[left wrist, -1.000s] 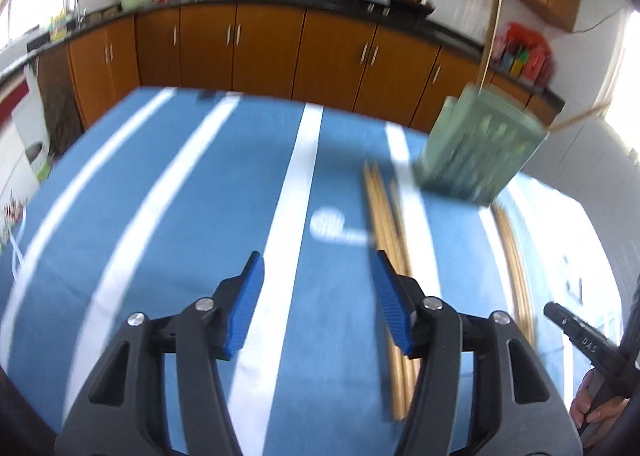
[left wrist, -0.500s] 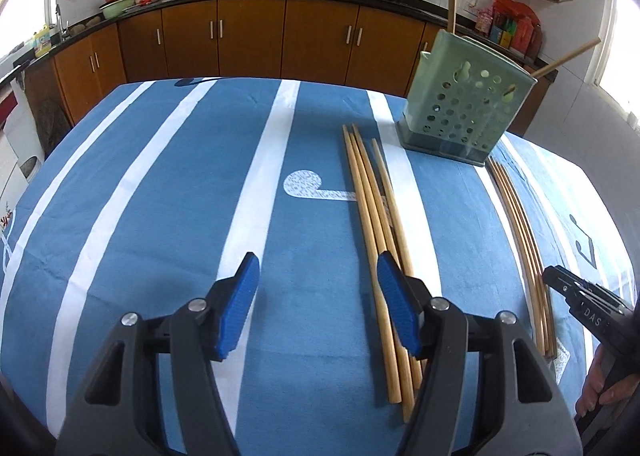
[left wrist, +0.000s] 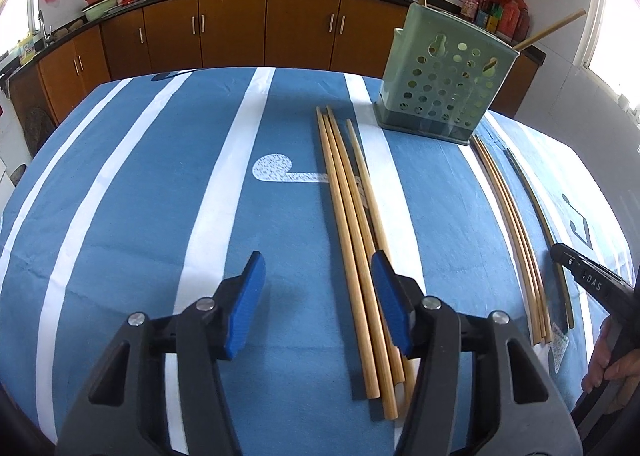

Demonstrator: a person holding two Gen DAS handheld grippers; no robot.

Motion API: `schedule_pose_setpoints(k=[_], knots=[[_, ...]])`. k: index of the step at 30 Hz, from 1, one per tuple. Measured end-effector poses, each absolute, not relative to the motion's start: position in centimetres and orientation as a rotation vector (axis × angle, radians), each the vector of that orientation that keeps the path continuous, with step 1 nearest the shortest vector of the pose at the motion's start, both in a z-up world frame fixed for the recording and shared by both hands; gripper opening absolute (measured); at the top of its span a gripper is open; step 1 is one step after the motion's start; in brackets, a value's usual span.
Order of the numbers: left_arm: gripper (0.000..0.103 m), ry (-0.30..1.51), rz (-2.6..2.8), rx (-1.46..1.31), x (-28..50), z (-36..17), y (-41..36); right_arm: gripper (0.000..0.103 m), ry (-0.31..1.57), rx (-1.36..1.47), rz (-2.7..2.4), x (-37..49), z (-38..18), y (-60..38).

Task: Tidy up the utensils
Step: 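Grasp another chopstick with the right gripper while the left gripper grasps one too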

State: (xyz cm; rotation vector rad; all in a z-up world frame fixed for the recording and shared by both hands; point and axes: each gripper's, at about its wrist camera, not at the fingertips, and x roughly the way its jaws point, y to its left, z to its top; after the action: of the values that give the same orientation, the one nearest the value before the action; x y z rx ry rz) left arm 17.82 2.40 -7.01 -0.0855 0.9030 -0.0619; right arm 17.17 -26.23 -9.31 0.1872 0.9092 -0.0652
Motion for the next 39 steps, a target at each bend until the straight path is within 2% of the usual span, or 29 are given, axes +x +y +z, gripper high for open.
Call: schedule_pose_setpoints(k=[3,11,23,26,39], knots=[[0.044,0.914,-0.078,-0.092,17.9,-7.3,2.4,0.008,0.906,0.174,-0.067,17.1,-9.3,-26.0],[0.030,0.947,-0.108,-0.093,18.0,-8.1,1.9,0.008,0.904,0.166,-0.062,17.1,-9.3,-25.9],[0.023,0.948,-0.073,-0.047,18.8,-8.4,1.4,0.008,0.905,0.162,-0.063,17.1,-9.3,-25.9],[0.009,0.941,-0.051,-0.030,19.7,-8.5,1.2,0.008,0.905,0.160,-0.057,17.3,-9.3,-25.8],[0.009,0.910,-0.005,-0.108,22.2,-8.8,7.1,0.008,0.883,0.166,-0.094,19.9,-9.4,-27.7]])
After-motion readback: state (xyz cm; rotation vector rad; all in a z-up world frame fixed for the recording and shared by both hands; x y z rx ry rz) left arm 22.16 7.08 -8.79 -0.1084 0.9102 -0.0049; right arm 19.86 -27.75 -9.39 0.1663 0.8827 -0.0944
